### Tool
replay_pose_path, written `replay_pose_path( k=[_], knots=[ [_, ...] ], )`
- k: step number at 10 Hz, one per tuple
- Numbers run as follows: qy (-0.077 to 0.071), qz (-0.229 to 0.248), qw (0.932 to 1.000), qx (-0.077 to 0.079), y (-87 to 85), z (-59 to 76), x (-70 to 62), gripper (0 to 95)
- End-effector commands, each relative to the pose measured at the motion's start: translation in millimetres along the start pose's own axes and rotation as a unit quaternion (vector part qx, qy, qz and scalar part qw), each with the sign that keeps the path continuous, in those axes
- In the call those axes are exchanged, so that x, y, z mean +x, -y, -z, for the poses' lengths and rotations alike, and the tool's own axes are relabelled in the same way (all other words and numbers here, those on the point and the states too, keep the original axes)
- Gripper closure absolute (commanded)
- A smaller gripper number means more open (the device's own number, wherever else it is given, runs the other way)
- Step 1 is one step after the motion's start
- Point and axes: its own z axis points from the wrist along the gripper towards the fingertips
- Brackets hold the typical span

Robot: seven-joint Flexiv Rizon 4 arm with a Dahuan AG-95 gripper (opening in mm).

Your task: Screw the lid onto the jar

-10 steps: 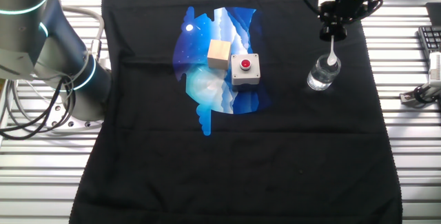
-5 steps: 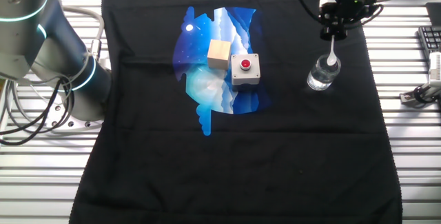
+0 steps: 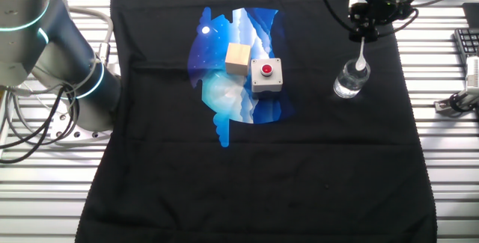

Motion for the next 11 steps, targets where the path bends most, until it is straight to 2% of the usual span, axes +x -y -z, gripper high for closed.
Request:
replay_pose_path(
  k=[1,6,11],
  knots=[
    [0.011,-0.005,0.9999,0.001,-0.9,0.5,0.2,95.0],
    [0.029,-0.012,0.9995,0.001,-1.7,2.9,2.4,95.0],
    [0.057,-0.02,0.9982,0.0,-3.4,7.7,6.9,95.0]
  ],
)
